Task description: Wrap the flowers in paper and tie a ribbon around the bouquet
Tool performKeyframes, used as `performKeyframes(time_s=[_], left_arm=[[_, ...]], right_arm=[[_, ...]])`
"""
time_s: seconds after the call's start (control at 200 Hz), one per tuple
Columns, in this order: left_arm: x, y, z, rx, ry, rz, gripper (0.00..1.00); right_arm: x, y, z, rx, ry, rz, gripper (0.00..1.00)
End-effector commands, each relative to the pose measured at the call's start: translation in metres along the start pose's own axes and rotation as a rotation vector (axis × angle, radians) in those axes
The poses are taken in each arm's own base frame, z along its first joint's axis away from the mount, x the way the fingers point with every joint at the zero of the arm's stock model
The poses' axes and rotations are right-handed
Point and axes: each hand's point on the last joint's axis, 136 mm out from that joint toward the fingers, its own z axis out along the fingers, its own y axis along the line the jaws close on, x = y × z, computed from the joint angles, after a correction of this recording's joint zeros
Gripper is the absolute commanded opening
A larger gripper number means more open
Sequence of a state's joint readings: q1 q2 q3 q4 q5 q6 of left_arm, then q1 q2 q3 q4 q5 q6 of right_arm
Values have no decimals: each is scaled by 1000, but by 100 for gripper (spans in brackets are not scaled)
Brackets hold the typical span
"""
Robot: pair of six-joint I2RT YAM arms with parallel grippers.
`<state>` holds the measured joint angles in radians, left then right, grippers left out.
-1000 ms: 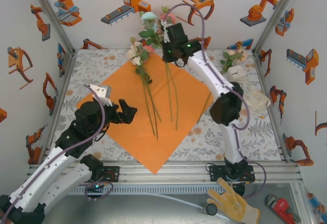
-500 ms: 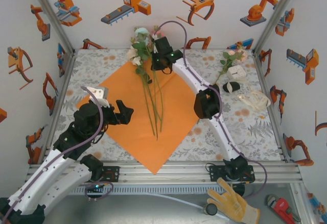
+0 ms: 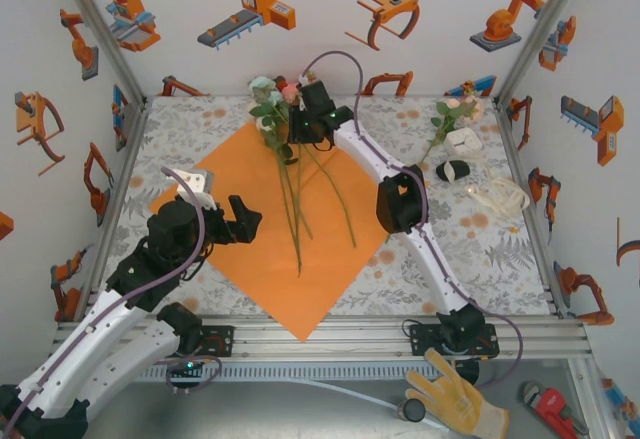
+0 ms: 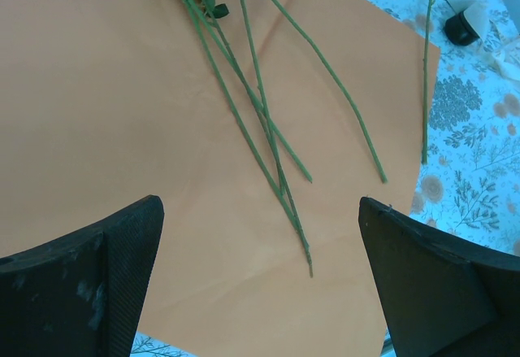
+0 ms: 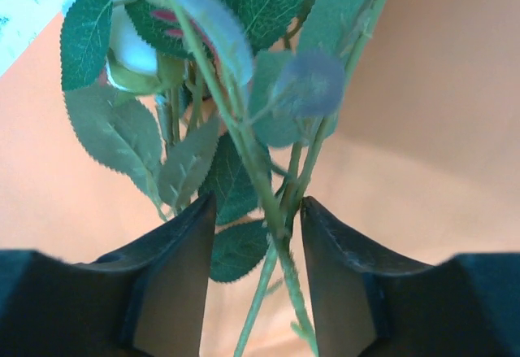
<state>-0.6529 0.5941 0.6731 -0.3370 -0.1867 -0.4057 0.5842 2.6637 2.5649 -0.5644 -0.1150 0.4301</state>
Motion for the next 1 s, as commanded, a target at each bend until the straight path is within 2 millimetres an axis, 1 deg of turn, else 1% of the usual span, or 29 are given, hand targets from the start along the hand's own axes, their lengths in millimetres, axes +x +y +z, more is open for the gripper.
performKeyframes(time_s=[0.0,0.03,0.055,0.085,0.1,0.115,0.145,0.215,0.3,0.35,0.36,0.365,0.416,0.466,0.481,0.486,0.531,0.541,0.546,0.571,0.601,0.606,0.611,0.631,0.671,0.766,0.801,0.891,0.996], left_arm=[[-1,1,0,0,-5,-1,97],[-1,0,1,2,-6,-3,97],[-1,0,1,3,-2,-4,97],[-1,-1,1,4,-1,-5,97],[-1,-1,1,6,-3,-6,97],[-1,-1,1,7,-3,-7,97],[-2,-2,1,11,-3,-7,97],[-3,-3,1,15,-6,-9,97],[-4,-4,0,21,-8,-11,97],[-4,-7,-1,36,-9,-12,97],[-4,-7,0,40,-7,-11,97],[-4,-8,0,43,-6,-10,97],[-3,-14,-1,80,-5,-4,97],[-3,-24,-2,138,-5,11,97],[-3,-27,-2,157,-6,15,97],[-3,-28,-2,162,-6,16,97],[-2,-38,-3,220,-6,27,97],[-3,-40,-4,235,-8,30,97],[-3,-42,-4,242,-7,32,97],[-3,-48,-6,280,-9,41,97],[-2,-56,-7,326,-6,51,97],[-2,-57,-8,334,-7,52,97],[-2,-58,-8,340,-7,55,97],[-2,-63,-10,366,-8,59,97],[-2,-70,-13,411,-8,69,97],[-2,-81,-17,475,-5,86,97],[-2,-83,-17,485,-1,88,97],[-3,-83,-17,478,0,88,97],[-3,-78,-14,449,-2,85,97]], right_arm=[[-44,20,-61,-14,-95,-25,49],[-47,20,-70,-5,-101,-30,54],[-50,21,-79,-2,-107,-37,59],[-51,21,-86,2,-105,-47,62],[-52,22,-91,3,-107,-51,68],[-54,21,-96,6,-109,-54,70],[-55,20,-104,14,-105,-62,72],[-62,16,-130,42,-114,-83,72],[-72,-6,-167,130,-150,-91,72],[-75,-32,-188,207,-169,-79,72],[-76,-34,-190,214,-172,-77,72],[-75,-41,-193,237,-173,-72,72],[-75,-76,-212,329,-183,-35,71],[-70,-116,-229,414,-184,27,69],[-67,-125,-231,432,-180,41,69],[-65,-135,-234,452,-177,57,69],[-54,-174,-245,530,-164,123,68],[-53,-178,-246,536,-164,130,68],[-51,-186,-249,551,-162,145,67],[-44,-207,-253,582,-152,183,67],[-36,-228,-256,609,-141,226,66],[-36,-228,-256,609,-141,226,66],[-34,-236,-258,618,-138,243,66],[-28,-249,-259,630,-126,268,65],[-18,-273,-258,645,-106,317,64],[0,-312,-247,635,-61,407,62],[5,-322,-241,634,-43,424,61],[11,-337,-223,640,-1,415,56],[21,-348,-201,641,54,419,51]])
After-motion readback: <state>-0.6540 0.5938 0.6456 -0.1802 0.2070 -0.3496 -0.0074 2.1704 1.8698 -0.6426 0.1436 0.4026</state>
